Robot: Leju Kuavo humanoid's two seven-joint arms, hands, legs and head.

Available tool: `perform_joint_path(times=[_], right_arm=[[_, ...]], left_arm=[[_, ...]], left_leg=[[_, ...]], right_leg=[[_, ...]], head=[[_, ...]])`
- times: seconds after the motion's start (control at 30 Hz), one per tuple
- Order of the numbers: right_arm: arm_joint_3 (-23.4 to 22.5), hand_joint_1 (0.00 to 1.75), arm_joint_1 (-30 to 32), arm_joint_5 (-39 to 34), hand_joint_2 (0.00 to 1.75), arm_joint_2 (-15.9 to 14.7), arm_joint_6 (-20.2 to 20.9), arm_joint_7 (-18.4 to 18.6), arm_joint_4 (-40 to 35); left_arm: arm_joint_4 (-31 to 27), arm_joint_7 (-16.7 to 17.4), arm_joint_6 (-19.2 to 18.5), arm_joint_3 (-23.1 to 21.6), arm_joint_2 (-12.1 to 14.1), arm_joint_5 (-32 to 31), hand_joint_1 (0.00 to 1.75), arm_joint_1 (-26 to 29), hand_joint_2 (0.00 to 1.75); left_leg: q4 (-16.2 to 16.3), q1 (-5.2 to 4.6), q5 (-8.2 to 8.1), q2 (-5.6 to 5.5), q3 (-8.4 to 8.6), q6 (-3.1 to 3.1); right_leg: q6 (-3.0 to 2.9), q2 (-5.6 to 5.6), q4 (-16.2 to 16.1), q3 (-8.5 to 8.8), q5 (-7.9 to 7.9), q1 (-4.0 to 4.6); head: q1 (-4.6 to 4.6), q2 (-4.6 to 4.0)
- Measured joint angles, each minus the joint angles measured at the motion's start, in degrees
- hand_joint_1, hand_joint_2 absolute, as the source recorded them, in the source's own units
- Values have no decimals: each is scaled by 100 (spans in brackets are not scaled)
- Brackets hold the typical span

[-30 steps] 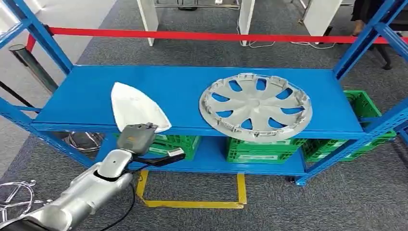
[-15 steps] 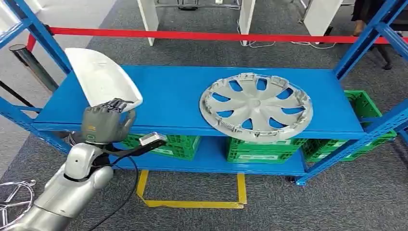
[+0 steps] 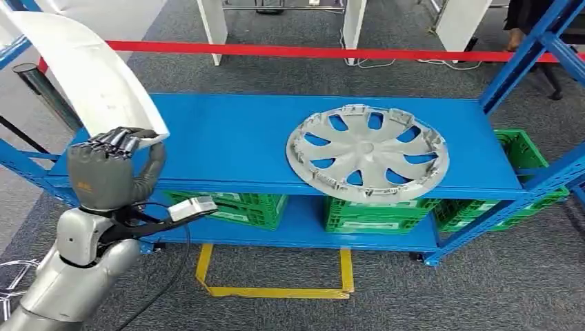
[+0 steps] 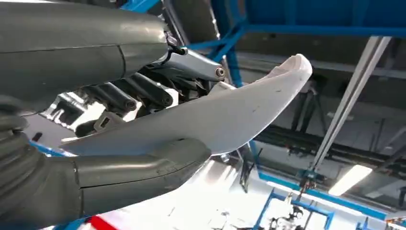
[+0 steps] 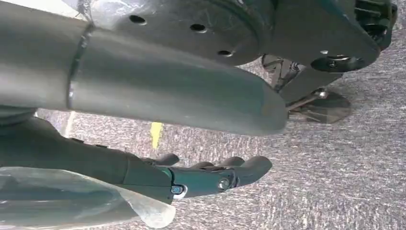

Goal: Take the parts from the cabinet and place them on the table.

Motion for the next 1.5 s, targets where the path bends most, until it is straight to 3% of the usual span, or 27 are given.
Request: perform_joint_path(times=[0.37,0.77,0.93,0.97,1.0,1.03,1.13,1.17,1.2,1.23,1.3,1.33,1.4,1.47,1.5], right_arm=[[44,0,-1,-70,0,0,28,-52,0],[94,0,-1,-103,0,0,35,-74,0],[98,0,-10,-118,0,20,35,-74,0],[101,0,-23,-120,0,20,35,-74,0],[101,0,-26,-122,0,20,31,-77,-2],[105,0,-26,-122,0,20,29,-87,-2],[116,0,-9,-127,0,20,24,-85,-2],[120,0,0,-127,0,22,31,-85,-2],[124,0,10,-125,0,22,33,-83,-2],[127,0,8,-127,0,22,33,-83,-2],[127,0,3,-127,0,20,24,-83,0],[127,0,7,-129,0,20,24,-83,0],[131,0,9,-133,0,22,28,-83,0],[133,0,-22,-138,0,22,37,-83,0],[136,0,-33,-138,0,24,37,-81,0]], left_arm=[[-24,-144,83,138,7,446,175,107,175],[-24,-227,-118,175,7,481,175,126,175],[-26,-219,-118,223,20,481,175,136,175],[-35,-219,-118,238,29,481,175,135,175],[-55,-219,-118,241,29,481,175,145,175],[-61,-219,-118,241,26,481,175,127,175],[-61,-219,-118,241,22,483,175,151,175],[-61,-219,-118,238,20,481,175,162,175],[-61,-219,-118,236,18,481,175,172,175],[-61,-219,-118,236,15,481,175,174,175],[-61,-219,-118,241,17,483,175,171,175],[-64,-216,-118,241,15,481,175,178,175],[-72,-192,-124,258,26,483,175,191,175],[-75,-173,-131,278,42,485,175,200,175],[-75,-148,-133,302,70,496,175,204,175]], left_leg=[[0,0,1,0,2,0],[0,0,0,0,2,0],[40,-33,-23,-2,-17,51],[-30,-28,7,-6,2,91],[-134,30,56,4,72,133],[-172,29,68,-2,101,162],[-168,22,50,-15,104,191],[-165,22,39,-35,111,186],[-165,25,19,-56,134,174],[-142,34,9,-65,167,157],[-65,56,-102,-93,220,81],[-30,42,-147,-99,190,30],[42,45,-162,-128,182,-34],[46,41,-166,-128,141,-64],[82,42,-249,-119,105,-105]], right_leg=[[0,0,0,1,0,0],[0,0,0,1,0,0],[57,-10,-42,8,31,-28],[88,-15,-66,36,37,-23],[90,19,-20,-31,-25,-27],[80,73,190,-126,-138,-12],[93,125,1580,-913,-648,-11],[102,126,1849,-1125,-627,-12],[103,126,1796,-1175,-436,-17],[104,125,1490,-1088,-140,-23],[105,127,512,-729,504,-39],[95,160,445,-582,382,-7],[44,188,415,-594,407,2],[-45,182,375,-590,336,3],[-108,172,298,-595,303,-48]], head=[[-2,0],[0,0],[-2,0],[-7,0],[0,0],[15,0],[24,0],[31,0],[26,0],[31,0],[31,0],[37,0],[33,0],[33,0],[37,0]])
